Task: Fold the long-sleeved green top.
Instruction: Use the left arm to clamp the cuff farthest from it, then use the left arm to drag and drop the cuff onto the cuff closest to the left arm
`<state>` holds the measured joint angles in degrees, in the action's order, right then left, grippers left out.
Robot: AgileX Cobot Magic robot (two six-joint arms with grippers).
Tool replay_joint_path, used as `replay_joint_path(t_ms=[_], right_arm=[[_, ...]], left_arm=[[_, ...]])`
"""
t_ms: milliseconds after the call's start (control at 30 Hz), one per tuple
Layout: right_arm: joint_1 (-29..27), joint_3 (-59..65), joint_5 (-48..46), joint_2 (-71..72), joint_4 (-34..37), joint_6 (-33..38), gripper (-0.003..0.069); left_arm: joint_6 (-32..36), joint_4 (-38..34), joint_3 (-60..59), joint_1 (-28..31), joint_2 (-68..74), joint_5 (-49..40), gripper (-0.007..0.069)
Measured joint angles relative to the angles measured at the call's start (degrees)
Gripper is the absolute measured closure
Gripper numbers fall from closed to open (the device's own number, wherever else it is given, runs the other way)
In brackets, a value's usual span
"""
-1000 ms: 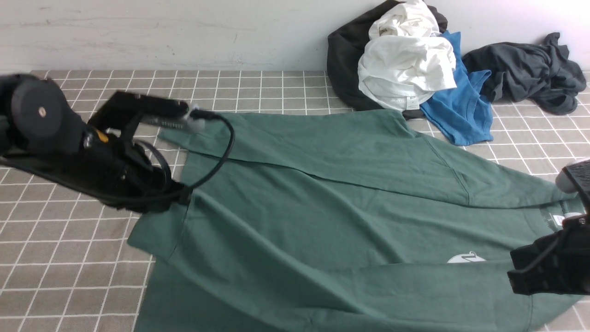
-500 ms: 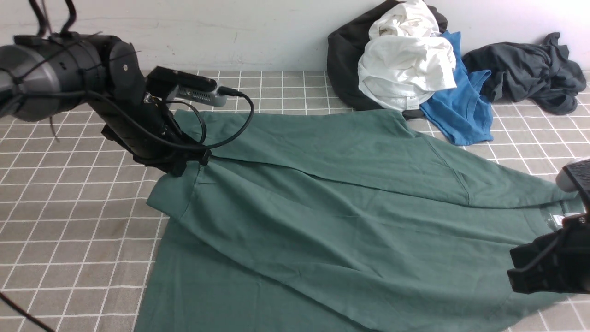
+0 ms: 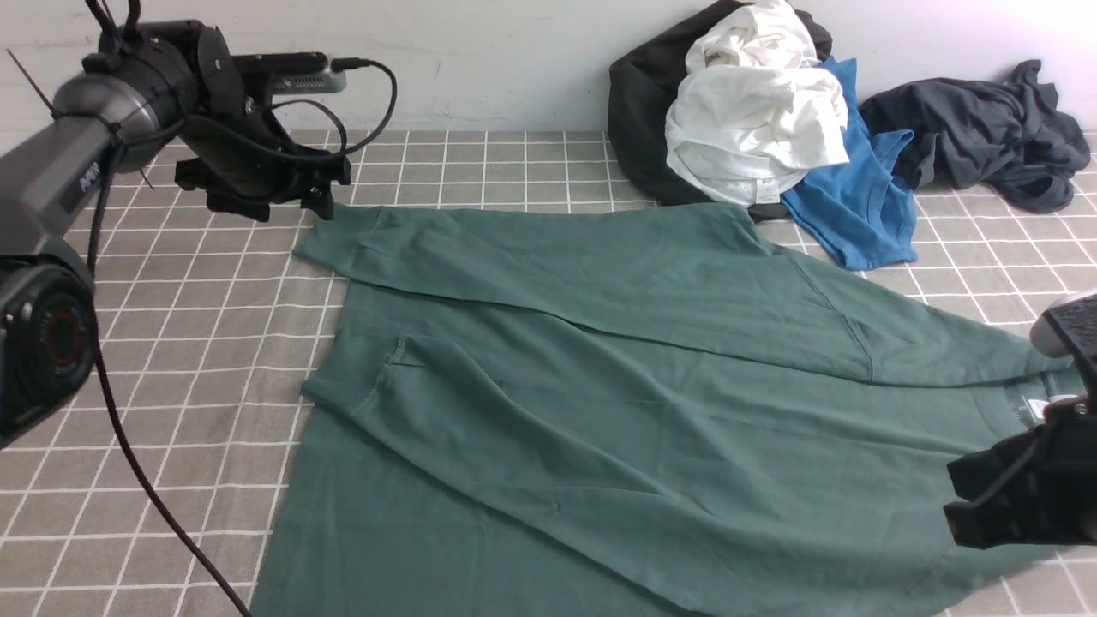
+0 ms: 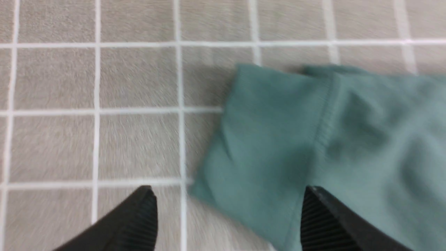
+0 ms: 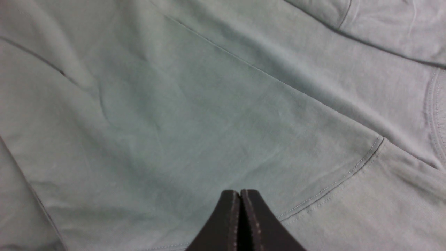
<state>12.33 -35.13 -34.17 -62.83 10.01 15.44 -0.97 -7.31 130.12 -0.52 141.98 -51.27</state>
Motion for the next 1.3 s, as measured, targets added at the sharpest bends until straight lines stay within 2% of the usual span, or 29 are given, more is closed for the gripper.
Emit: replay_joint_path(t_ms=[100, 167, 300, 367, 400, 500, 600, 767, 800, 867, 900, 933, 1033, 1133, 1300], right_arm=[[0.0, 0.0, 2.4, 0.0, 0.0, 0.1, 0.0669], [0.0, 0.0, 3.8, 0.0, 0.0, 0.1, 0.0669], [0.0, 0.0, 6.6, 0.0, 0.1, 0.1, 0.0669], [0.0, 0.0, 7.4, 0.0, -0.1, 0.1, 0.0669], [0.0, 0.0, 7.7, 0.0, -0.5, 0.1, 0.0669], [0.0, 0.0, 7.7, 0.0, -1.8, 0.1, 0.0669], [0.0, 0.0, 8.1, 0.0, -2.3, 0.1, 0.0669], [0.0, 0.0, 8.5, 0.0, -2.3, 0.1, 0.0669], [0.0, 0.0, 8.5, 0.0, -2.3, 0.1, 0.0669], [0.0, 0.0, 8.1, 0.0, -2.3, 0.1, 0.0669], [0.0, 0.0, 8.1, 0.0, -2.3, 0.1, 0.0669], [0.0, 0.0, 8.1, 0.0, -2.3, 0.1, 0.0669], [0.0, 0.0, 8.1, 0.0, -2.2, 0.1, 0.0669], [0.0, 0.0, 8.3, 0.0, -1.9, 0.1, 0.0669], [0.0, 0.0, 8.6, 0.0, -0.6, 0.1, 0.0669]], left_arm=[[-0.7, -0.3, 5.0, 0.1, 6.2, 0.2, 0.0169], [-0.9, -0.6, 6.5, 0.1, 7.4, 0.7, 0.0225], [-1.1, -0.8, 7.5, 0.2, 7.8, -1.0, 0.0440], [-1.1, -0.5, 9.0, 0.2, 7.5, -5.6, 0.0566], [-0.5, -0.5, 10.2, 0.2, 6.9, -9.1, 0.0594], [2.9, -0.5, 13.8, -0.2, 3.6, -17.4, 0.0609], [5.1, -0.5, 13.9, -0.8, -0.9, -18.6, 0.0609], [5.9, -1.1, -2.6, -2.9, -17.0, -19.1, 0.0609], [5.9, -1.1, -2.6, -2.9, -17.5, -19.1, 0.0609], [5.8, -0.9, -17.6, -3.7, -24.1, -19.1, 0.0609], [5.8, -0.9, -18.7, -3.7, -24.5, -19.1, 0.0609], [5.6, -0.3, -26.2, -3.8, -26.6, -19.1, 0.0609], [5.0, 2.0, -39.3, -3.9, -28.8, -18.7, 0.0603], [3.6, 4.3, -45.2, -3.9, -29.0, -15.0, 0.0578], [2.4, 5.8, -46.2, -3.9, -30.4, -12.1, 0.0512]])
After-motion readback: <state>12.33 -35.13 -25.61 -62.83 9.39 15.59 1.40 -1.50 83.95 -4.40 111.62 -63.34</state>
